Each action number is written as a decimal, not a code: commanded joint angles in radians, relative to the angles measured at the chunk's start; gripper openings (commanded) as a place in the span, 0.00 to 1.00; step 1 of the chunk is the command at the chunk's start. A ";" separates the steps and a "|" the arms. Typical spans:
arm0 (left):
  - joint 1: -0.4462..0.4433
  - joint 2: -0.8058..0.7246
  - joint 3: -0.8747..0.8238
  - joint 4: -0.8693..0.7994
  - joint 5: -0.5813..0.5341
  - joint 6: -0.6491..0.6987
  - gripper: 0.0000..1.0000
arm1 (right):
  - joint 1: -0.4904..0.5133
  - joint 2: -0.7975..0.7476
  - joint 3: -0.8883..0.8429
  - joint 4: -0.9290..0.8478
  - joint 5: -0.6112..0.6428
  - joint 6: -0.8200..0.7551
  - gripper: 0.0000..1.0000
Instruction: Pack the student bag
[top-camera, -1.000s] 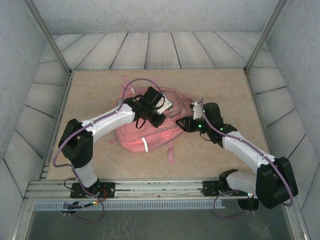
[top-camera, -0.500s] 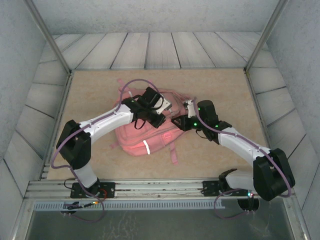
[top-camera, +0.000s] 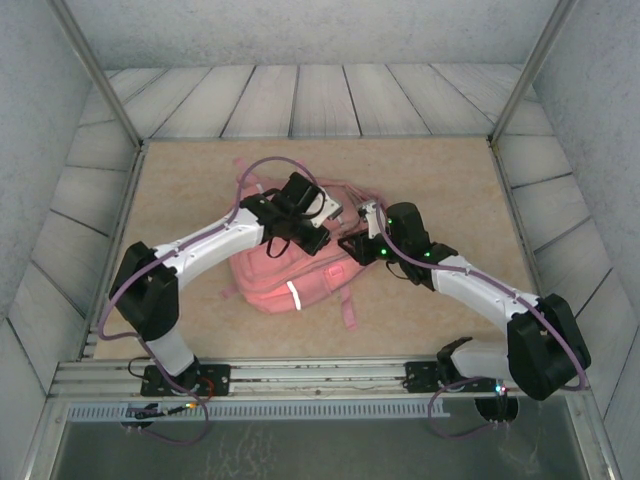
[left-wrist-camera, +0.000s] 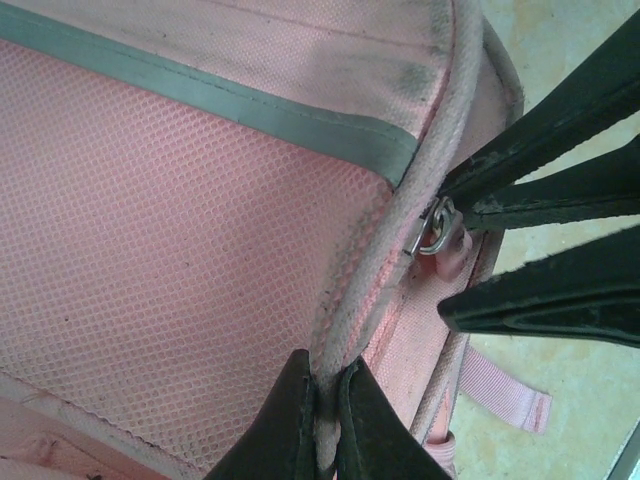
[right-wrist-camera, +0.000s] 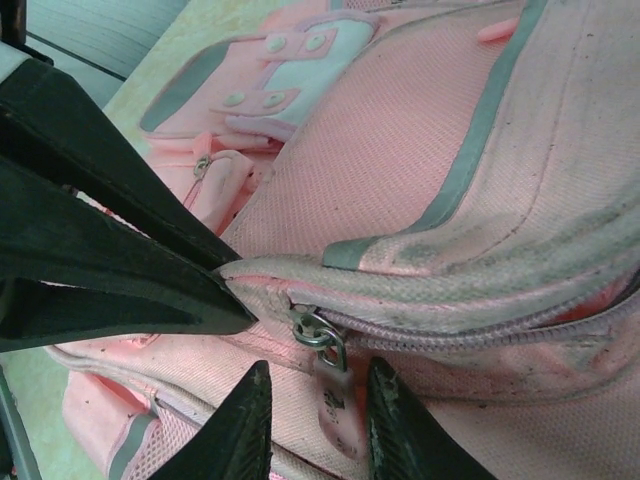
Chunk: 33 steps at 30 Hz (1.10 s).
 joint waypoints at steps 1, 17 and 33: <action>-0.003 -0.060 0.044 0.015 0.080 -0.022 0.00 | 0.008 0.018 -0.015 0.055 -0.009 -0.008 0.27; 0.003 -0.067 0.023 0.037 0.091 -0.028 0.00 | 0.014 -0.008 -0.065 0.145 -0.010 0.034 0.12; 0.007 -0.151 -0.088 0.048 -0.072 0.047 0.00 | 0.010 -0.048 0.108 -0.348 0.353 0.001 0.00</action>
